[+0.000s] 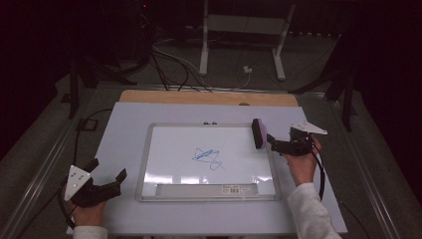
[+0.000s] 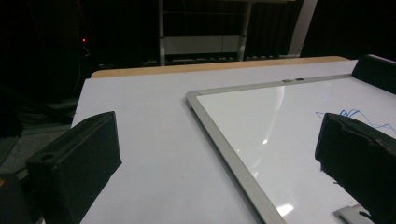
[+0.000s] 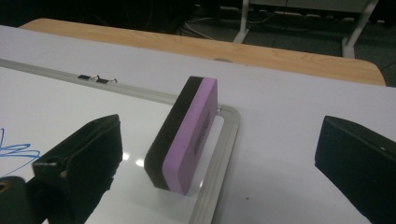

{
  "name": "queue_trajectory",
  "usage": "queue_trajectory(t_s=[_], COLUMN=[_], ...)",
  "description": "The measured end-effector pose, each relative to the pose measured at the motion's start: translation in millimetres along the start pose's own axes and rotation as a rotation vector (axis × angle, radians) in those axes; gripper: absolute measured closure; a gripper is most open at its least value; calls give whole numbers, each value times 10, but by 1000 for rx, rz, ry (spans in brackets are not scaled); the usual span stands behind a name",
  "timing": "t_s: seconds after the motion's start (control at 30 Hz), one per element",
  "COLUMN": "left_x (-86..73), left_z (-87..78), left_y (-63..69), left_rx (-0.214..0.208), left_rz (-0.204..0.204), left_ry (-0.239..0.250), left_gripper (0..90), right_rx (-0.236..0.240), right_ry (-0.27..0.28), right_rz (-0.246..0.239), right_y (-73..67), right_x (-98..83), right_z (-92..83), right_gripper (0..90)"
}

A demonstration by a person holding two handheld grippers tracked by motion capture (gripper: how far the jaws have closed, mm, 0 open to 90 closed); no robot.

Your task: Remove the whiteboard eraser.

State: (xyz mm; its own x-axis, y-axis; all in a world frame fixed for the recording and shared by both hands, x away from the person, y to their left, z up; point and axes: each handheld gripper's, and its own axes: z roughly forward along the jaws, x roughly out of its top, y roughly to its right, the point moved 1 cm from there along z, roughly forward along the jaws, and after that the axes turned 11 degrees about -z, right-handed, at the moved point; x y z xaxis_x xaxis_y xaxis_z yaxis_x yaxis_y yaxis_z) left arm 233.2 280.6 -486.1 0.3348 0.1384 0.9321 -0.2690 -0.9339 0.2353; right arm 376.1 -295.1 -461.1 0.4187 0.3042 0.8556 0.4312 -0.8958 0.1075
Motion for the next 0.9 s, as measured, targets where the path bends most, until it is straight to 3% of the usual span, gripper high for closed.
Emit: queue_trajectory(t_s=[0.43, 0.57, 0.67, 0.9], left_x=[-5, -8, -7, -12], left_z=[8, 8, 9, 16], left_y=[5, 5, 11, 21], left_rx=[0, 0, -3, -3], left_rz=[8, 12, 15, 19], left_ry=[-2, -5, -6, -6], left_gripper=[10, 10, 10, 10], right_rx=[30, 41, 71, 91], right_ry=[-16, -34, -62, -80], right_rz=[33, 52, 98, 118], right_y=[-55, -44, -20, -9], right_x=[82, 67, 37, 10], right_z=[228, 287, 326, 398], right_gripper=[52, 110, 211, 270])
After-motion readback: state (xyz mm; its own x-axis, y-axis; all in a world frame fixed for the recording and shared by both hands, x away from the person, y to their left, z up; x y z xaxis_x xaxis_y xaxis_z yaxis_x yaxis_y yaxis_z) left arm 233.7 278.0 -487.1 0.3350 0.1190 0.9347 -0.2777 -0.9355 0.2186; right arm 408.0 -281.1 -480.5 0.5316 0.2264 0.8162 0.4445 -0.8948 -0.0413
